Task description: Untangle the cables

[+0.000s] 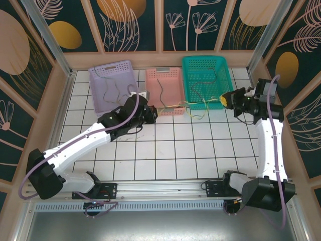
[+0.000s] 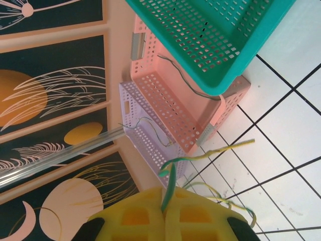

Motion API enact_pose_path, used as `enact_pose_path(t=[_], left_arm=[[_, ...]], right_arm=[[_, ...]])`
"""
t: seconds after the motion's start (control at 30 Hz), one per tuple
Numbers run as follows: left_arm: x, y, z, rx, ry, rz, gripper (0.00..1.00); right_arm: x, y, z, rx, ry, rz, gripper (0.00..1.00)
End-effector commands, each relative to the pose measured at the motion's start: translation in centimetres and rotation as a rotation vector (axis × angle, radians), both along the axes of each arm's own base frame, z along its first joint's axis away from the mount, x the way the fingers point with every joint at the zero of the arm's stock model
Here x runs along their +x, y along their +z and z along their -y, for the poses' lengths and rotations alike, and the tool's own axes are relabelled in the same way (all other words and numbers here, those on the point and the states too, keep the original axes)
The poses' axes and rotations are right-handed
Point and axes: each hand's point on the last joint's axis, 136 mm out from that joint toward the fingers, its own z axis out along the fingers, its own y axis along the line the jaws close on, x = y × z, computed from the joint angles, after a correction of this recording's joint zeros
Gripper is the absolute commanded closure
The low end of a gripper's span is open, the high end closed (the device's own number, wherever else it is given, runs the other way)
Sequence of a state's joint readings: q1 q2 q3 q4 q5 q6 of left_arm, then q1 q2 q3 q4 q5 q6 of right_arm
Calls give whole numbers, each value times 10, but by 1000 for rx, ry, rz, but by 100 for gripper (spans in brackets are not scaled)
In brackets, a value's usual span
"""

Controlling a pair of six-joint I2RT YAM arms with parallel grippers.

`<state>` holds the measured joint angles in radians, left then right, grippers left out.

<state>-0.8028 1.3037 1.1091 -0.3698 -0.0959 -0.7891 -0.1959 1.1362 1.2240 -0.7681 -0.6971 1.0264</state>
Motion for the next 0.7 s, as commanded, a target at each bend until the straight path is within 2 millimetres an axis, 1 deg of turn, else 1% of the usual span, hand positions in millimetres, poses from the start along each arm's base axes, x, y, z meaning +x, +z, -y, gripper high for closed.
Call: enact_pose_path(t=[0.0,0.07,0.2,0.23,0.27,0.33,0.37,0.4,0.43,0.5,0.53,0.57,0.6,0.67], left_arm=[[-16,-65,-181,585,454,-133,100],[-15,-60,-193,574,494,-126,100],[-8,-39,-202,565,536,-80,100],[-4,-32,-199,553,529,-62,100],[1,-23,-192,518,506,-33,100],[12,-1,-170,406,439,26,100],[15,12,-158,341,398,63,100],[18,23,-146,285,356,95,100],[20,34,-138,242,325,120,100],[23,56,-115,142,240,164,100],[24,65,-108,112,213,173,100],[25,74,-101,85,195,170,100],[26,82,-94,62,170,164,100],[29,97,-85,33,149,154,100]], right_arm=[[34,43,129,-331,-477,176,100],[34,41,132,-338,-494,170,100],[37,40,129,-317,-490,177,100],[38,39,128,-313,-481,179,100],[41,41,122,-306,-456,189,100],[47,41,102,-296,-390,195,100],[48,43,87,-297,-350,205,100],[48,45,67,-294,-301,212,100],[47,44,53,-287,-269,211,100],[44,37,4,-246,-147,222,100],[43,36,-18,-226,-86,250,94],[38,31,-47,-215,-2,273,87],[35,30,-69,-222,66,317,77],[26,28,-108,-252,218,429,67]])
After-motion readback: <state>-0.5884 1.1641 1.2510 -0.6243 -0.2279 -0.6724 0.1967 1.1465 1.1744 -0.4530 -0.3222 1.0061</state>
